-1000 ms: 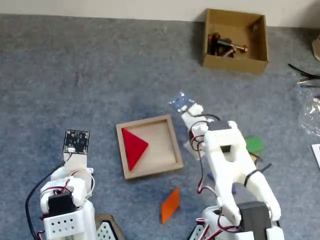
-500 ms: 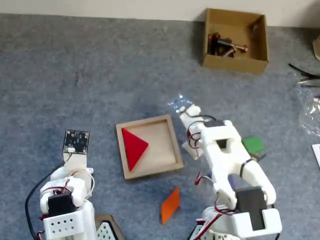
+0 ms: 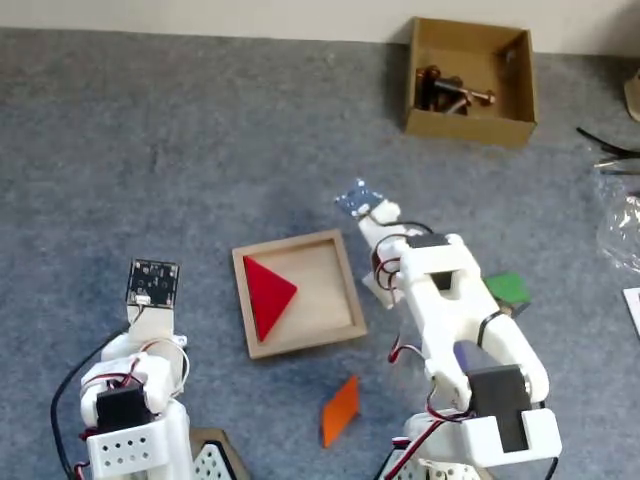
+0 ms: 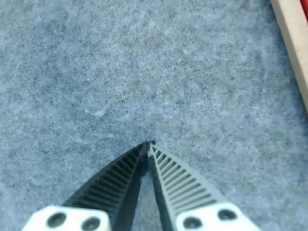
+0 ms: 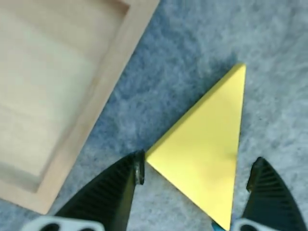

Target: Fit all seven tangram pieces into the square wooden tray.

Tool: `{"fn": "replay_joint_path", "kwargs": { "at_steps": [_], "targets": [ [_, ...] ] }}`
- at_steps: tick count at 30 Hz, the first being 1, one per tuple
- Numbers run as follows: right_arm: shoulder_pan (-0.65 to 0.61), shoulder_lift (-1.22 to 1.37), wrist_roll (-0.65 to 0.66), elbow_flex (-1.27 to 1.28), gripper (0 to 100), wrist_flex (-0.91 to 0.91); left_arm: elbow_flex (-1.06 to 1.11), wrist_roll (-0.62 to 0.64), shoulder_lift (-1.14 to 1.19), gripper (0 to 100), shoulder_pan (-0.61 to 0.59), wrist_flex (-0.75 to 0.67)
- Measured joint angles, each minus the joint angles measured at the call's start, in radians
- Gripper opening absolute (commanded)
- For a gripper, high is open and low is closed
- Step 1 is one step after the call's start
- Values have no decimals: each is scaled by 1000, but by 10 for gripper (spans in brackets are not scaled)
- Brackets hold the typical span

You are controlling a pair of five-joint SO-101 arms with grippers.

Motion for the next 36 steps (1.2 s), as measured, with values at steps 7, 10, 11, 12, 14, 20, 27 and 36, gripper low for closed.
{"fn": "replay_joint_path", "kwargs": {
  "at_steps": [7,10,11,12,14,20,27,36],
  "targets": [
    [0,0,0,0,320,0,0,0,0,5,0,0],
    [0,0,0,0,308,0,0,0,0,5,0,0],
    [0,0,0,0,289,0,0,0,0,5,0,0],
    [0,0,0,0,269,0,0,0,0,5,0,0],
    [0,0,0,0,245,0,0,0,0,5,0,0],
    [-2,0,-21,0,242,-2,0,0,0,5,0,0],
    [-18,0,-46,0,132,-2,0,0,0,5,0,0],
    [-20,0,-49,0,126,-2,0,0,0,5,0,0]
  ]
}}
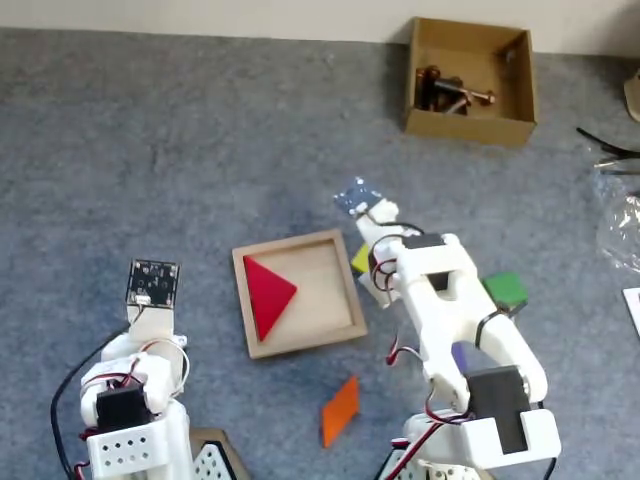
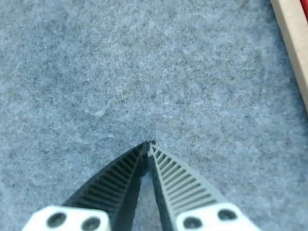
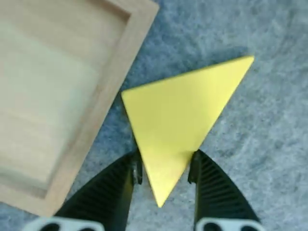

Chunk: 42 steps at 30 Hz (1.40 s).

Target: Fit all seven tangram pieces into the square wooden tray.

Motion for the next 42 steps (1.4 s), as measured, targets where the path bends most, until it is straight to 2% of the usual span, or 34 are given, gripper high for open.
{"fn": "replay_joint_path", "kwargs": {
  "at_steps": [8,15,20,25,27,30,34,38,42],
  "targets": [
    [12,0,0,0,127,0,0,0,0,5,0,0],
    [101,0,66,0,127,0,0,0,0,5,0,0],
    [173,0,74,0,127,0,0,0,0,5,0,0],
    [195,0,74,0,128,0,0,0,0,5,0,0],
    [195,0,74,-11,130,0,0,0,0,5,0,0],
    [195,0,74,-43,188,15,0,0,0,5,0,0],
    [189,0,51,-127,249,120,0,0,0,5,0,0],
    [123,0,31,-226,252,235,0,0,0,5,0,0],
    [28,0,31,-278,254,267,0,0,0,5,0,0]
  ]
}}
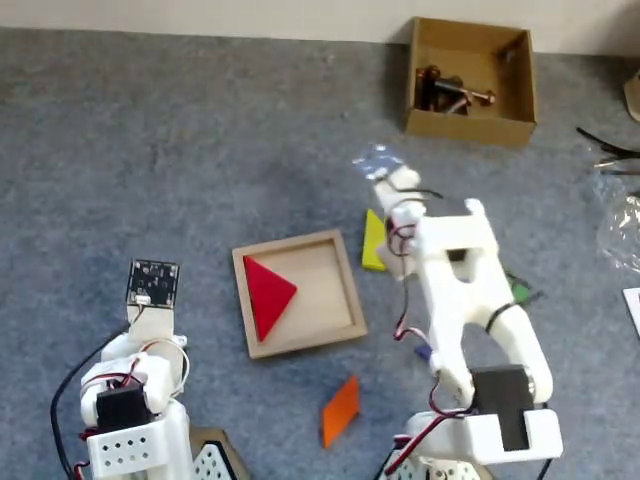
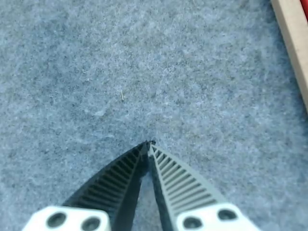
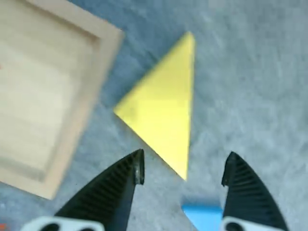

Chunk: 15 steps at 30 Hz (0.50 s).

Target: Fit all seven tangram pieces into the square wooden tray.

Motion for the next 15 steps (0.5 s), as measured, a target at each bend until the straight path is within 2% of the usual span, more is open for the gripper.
{"fn": "replay_joint_path", "kwargs": {
  "at_steps": [5,15],
  "targets": [
    [-68,6,0,-14,300,3,0,0,0,5,0,0],
    [-74,235,-17,-166,300,3,0,0,0,5,0,0]
  ]
}}
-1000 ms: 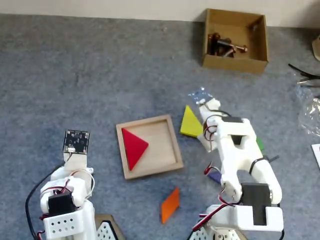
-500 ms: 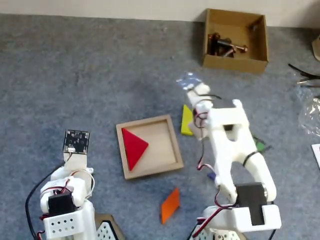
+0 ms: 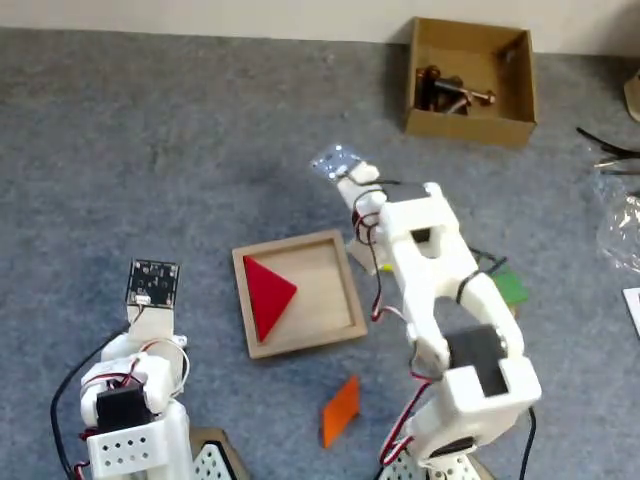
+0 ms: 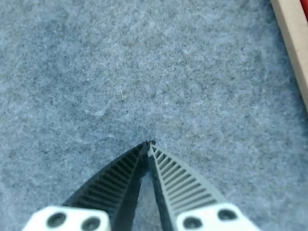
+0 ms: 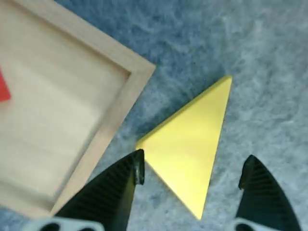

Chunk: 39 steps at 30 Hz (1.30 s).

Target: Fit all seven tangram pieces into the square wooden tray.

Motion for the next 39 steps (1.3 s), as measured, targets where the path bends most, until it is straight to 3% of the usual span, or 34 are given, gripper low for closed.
{"fn": "replay_joint_path", "kwargs": {
  "at_steps": [15,39],
  "targets": [
    [2,253,-87,-198,300,2,0,0,0,5,0,0],
    [6,270,-104,-330,303,232,0,0,0,5,0,0]
  ]
}}
